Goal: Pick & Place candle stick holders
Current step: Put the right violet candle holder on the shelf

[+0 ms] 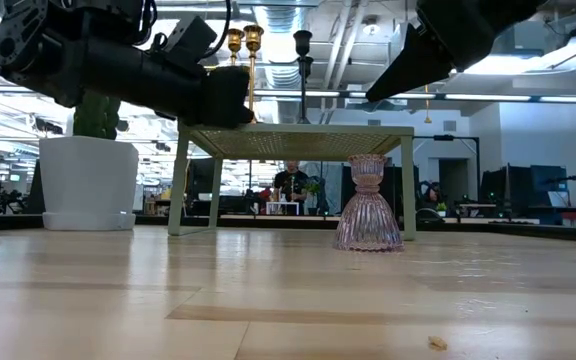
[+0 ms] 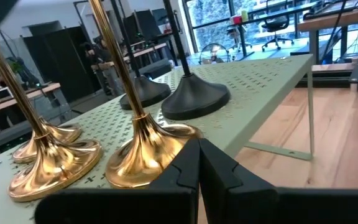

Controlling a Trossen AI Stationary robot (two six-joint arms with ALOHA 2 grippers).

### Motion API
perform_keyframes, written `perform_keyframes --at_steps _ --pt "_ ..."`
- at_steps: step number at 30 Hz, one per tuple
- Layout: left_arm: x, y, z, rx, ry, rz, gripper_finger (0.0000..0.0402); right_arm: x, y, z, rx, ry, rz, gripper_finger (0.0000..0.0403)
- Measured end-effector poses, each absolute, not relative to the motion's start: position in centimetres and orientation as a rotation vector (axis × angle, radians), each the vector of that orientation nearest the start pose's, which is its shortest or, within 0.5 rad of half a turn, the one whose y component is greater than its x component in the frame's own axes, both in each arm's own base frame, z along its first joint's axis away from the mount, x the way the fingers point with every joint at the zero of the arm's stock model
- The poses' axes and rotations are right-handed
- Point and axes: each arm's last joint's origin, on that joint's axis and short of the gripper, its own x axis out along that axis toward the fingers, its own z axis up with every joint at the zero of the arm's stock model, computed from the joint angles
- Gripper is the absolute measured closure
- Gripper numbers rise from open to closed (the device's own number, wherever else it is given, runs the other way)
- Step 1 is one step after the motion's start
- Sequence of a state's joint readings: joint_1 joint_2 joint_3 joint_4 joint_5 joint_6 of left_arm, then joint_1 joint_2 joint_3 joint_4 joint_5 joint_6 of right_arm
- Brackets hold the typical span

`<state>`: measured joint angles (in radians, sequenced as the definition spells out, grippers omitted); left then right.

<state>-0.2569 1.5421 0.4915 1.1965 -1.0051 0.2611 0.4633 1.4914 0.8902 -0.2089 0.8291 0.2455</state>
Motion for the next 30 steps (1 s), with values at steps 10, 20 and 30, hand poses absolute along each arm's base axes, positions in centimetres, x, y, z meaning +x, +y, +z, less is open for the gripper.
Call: perform_keyframes --at_steps 10,20,30 --pt "25.7 -8.6 19.9 0.284 -0.034 0.477 0.04 26.6 11.9 20.8 -0.246 0.677 -0.353 0.0403" --pt "21.3 -10.9 20.5 0.246 -0.121 0.181 0.04 23.4 13.6 17.7 -0.116 0.682 -0.382 0.0403" --pt "19.5 -10.0 18.5 0.204 -0.084 0.089 0.0399 22.1 15.6 17.7 -0.049 0.565 -0.4 0.0403"
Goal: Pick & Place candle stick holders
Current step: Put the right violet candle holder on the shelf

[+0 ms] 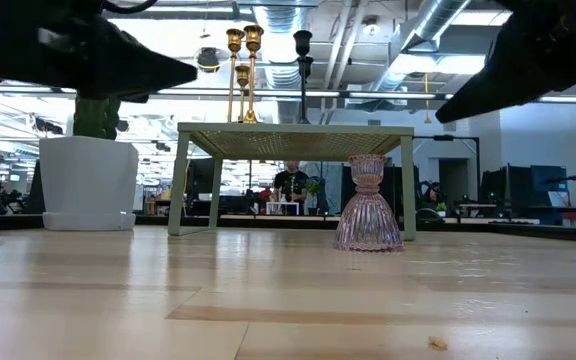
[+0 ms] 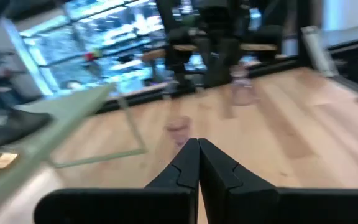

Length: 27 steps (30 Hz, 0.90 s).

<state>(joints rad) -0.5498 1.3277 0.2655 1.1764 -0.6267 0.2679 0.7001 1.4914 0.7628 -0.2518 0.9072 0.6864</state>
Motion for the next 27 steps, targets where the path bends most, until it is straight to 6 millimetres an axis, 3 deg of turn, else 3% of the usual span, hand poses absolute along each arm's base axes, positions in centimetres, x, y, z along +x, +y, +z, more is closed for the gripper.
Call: perform_keyframes --at_steps 6,18,23,27 --pt "19.1 -10.0 17.8 0.155 -0.077 -0.026 0.0397 21.9 15.6 17.4 0.014 0.519 -0.432 0.0403" --pt "19.0 -10.1 17.6 0.162 -0.071 -0.08 0.0397 19.7 13.4 12.7 0.191 0.397 -0.391 0.0403" --pt "19.0 -10.1 17.6 0.162 -0.071 -0.079 0.0397 20.5 11.9 12.3 0.233 0.457 -0.382 0.0403" --pt "19.0 -10.1 17.6 0.162 -0.07 -0.079 0.0396 21.7 10.8 12.3 0.335 0.542 -0.273 0.0403"
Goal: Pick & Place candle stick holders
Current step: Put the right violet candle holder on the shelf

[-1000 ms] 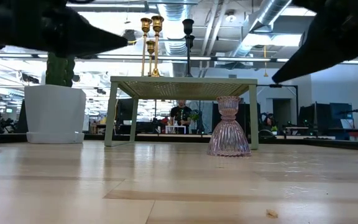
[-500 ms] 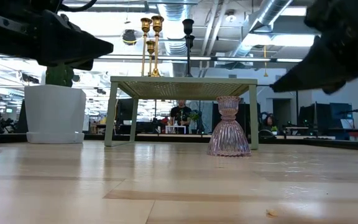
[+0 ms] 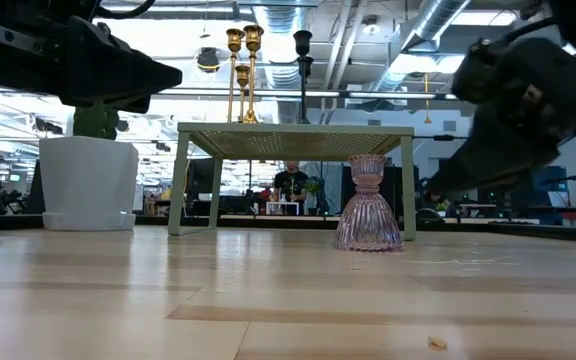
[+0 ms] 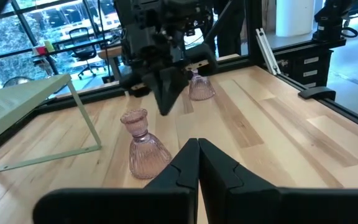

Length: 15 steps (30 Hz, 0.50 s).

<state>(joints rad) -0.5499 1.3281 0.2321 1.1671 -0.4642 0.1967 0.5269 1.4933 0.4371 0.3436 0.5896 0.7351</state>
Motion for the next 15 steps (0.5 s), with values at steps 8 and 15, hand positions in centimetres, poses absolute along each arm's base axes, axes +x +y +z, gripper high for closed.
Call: perform_keyframes --at_steps 8,15 --pt "19.0 -10.1 17.6 0.162 -0.071 -0.078 0.0395 22.8 9.3 12.5 0.304 0.562 -0.215 0.0402" --pt "19.0 -10.1 17.6 0.162 -0.07 -0.077 0.0396 22.5 9.8 12.2 0.383 0.669 -0.074 0.0402"
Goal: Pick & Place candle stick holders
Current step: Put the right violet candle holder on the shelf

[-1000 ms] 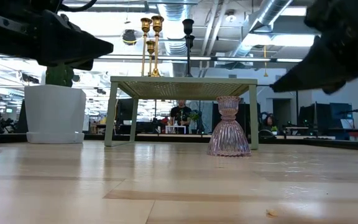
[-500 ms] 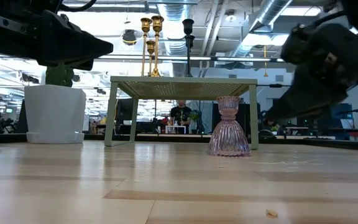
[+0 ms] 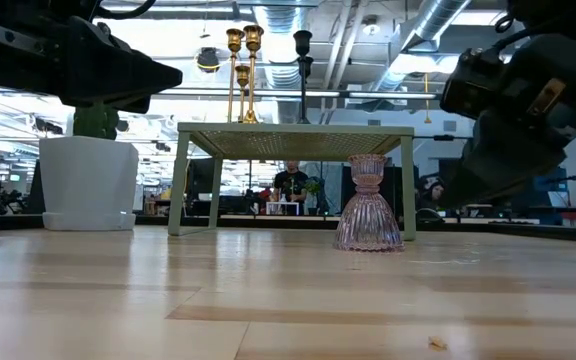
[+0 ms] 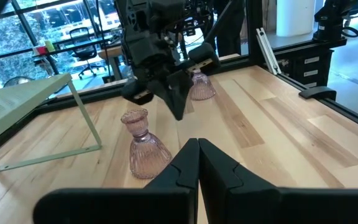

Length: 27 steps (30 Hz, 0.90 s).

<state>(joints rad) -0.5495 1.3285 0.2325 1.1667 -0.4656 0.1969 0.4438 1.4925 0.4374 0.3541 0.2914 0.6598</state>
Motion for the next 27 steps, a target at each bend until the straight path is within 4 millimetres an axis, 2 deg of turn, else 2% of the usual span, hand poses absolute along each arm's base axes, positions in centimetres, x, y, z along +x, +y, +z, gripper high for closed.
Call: perform_keyframes --at_steps 5,8,11,19,27 --pt "19.0 -10.1 17.6 0.163 -0.07 -0.077 0.0397 22.5 10.1 12.3 0.372 0.668 -0.084 0.0402" --pt "19.1 -10.1 17.6 0.162 -0.069 -0.078 0.0398 22.6 10.5 13.4 0.316 0.666 -0.12 0.0403" --pt "19.1 -10.1 17.5 0.165 -0.064 -0.078 0.0395 21.8 11.1 14.7 0.25 0.72 -0.141 0.0403" --pt "19.1 -10.2 17.4 0.17 -0.052 -0.079 0.0397 17.3 13.1 17.8 0.212 0.622 -0.214 0.0403" --pt "19.1 -10.2 17.4 0.169 -0.051 -0.079 0.0395 12.4 14.6 19.7 0.258 0.616 -0.076 0.0403"
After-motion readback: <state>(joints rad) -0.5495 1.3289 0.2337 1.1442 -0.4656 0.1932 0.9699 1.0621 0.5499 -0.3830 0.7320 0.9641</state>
